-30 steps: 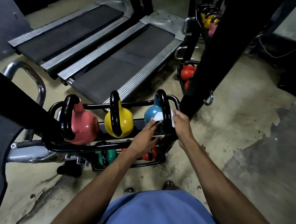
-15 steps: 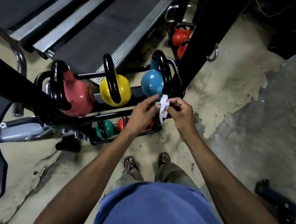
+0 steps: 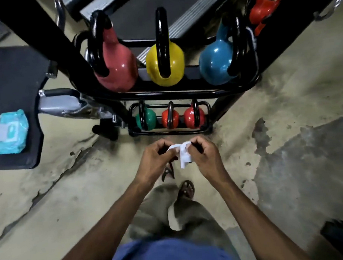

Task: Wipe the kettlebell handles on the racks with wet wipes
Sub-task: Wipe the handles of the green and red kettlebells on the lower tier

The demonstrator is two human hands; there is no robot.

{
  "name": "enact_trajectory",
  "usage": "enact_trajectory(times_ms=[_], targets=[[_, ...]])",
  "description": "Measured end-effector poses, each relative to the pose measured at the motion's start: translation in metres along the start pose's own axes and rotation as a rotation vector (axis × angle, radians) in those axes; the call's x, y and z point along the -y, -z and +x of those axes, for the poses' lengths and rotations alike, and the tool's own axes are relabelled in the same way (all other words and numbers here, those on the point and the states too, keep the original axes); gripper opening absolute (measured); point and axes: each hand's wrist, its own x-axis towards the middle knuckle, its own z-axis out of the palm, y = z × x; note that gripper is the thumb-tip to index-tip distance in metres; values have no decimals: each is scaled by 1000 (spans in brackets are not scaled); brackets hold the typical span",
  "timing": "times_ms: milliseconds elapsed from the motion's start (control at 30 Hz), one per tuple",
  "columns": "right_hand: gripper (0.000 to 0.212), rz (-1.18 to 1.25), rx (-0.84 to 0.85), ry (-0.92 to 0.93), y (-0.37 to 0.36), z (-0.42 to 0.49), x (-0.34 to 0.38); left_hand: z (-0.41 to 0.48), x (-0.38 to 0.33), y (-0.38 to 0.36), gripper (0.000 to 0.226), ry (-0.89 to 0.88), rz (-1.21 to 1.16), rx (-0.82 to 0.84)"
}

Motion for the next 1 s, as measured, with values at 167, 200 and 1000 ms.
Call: enact_trajectory(times_ms=[167,200,1000], targets=[[9,-14,-7,-52,-37,-12,-33,-13,42,14,9,54,-78,-92],[8,-37,-23,-53,-42,-12,-37,-14,46,16,8,62,-89,-104],[15,214,-16,-204,-207,89,-174,130,229,125,6,99,-192,-127]])
